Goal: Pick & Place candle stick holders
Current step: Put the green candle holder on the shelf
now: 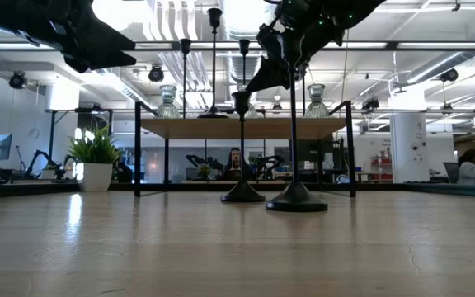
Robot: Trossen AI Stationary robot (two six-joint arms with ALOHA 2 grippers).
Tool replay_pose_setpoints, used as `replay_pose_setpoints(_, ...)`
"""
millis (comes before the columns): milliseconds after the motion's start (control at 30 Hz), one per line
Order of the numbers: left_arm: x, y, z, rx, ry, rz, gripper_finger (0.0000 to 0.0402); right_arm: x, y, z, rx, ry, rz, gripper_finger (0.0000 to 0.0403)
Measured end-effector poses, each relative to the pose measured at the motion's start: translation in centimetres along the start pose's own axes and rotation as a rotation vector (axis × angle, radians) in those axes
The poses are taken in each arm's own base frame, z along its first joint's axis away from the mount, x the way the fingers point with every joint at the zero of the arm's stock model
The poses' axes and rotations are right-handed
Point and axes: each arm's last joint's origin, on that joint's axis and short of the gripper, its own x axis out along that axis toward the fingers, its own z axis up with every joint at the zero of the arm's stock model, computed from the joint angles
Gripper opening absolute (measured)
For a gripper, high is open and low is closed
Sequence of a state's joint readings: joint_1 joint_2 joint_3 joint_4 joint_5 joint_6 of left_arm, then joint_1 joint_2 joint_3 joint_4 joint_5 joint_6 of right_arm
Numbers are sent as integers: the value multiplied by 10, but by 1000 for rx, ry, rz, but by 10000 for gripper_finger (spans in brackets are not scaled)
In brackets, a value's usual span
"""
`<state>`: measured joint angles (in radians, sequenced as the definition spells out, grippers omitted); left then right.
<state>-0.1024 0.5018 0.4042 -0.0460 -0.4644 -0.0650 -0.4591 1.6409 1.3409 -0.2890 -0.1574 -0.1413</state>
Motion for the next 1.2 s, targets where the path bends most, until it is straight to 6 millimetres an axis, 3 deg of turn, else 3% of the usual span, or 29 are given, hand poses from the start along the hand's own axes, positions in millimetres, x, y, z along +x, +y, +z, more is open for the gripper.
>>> replay_pose_setpoints(1200, 0, 0, 0, -10, 0, 0, 300, 2, -3, -2, 0, -21, -9, 8)
